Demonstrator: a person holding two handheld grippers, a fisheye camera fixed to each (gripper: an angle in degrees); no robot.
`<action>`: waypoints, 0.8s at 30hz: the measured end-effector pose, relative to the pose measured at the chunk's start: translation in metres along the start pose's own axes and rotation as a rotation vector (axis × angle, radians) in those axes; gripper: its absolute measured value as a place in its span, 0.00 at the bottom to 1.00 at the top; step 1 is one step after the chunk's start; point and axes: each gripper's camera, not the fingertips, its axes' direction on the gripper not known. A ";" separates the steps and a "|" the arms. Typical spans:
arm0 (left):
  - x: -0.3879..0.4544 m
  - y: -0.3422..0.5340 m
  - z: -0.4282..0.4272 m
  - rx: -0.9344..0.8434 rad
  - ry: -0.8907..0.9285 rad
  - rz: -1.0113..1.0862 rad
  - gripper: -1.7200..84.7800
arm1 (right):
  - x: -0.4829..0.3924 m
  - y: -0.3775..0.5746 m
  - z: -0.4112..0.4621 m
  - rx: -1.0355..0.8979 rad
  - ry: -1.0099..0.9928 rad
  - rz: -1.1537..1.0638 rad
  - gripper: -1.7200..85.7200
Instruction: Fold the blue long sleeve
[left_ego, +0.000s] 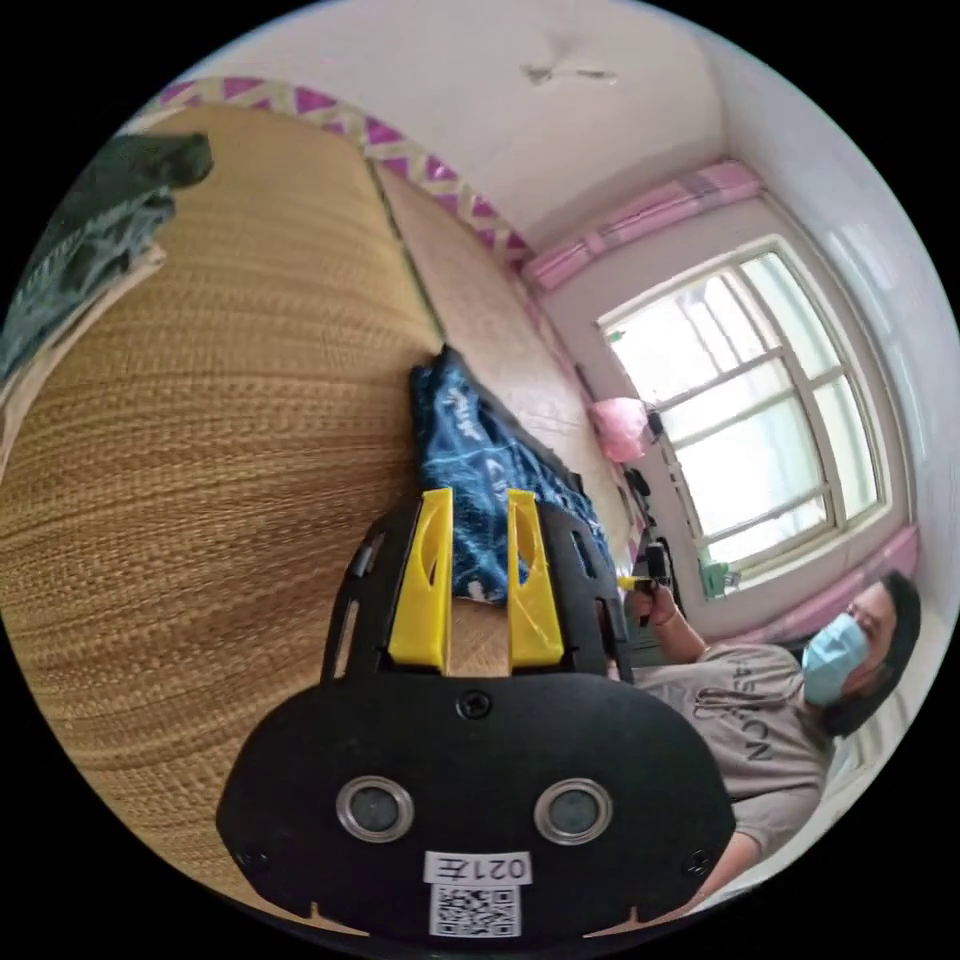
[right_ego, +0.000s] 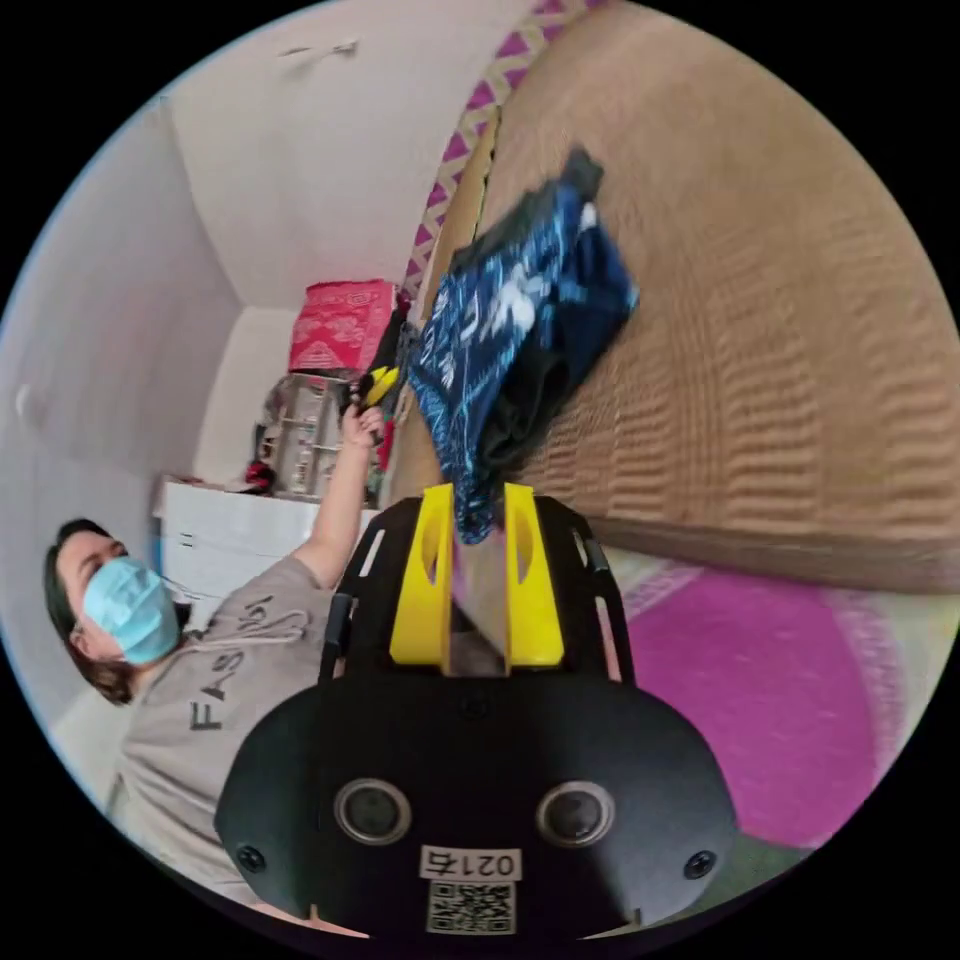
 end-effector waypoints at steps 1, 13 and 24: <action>0.014 0.008 0.002 0.001 0.010 0.029 0.12 | -0.012 -0.005 -0.026 0.044 0.092 -0.067 0.12; 0.139 0.225 0.194 0.017 0.481 -0.358 0.15 | 0.049 -0.174 -0.035 -0.026 0.134 0.049 0.15; 0.109 0.303 0.241 0.056 0.579 -0.659 0.18 | 0.090 -0.207 -0.005 -0.138 -0.051 0.090 0.12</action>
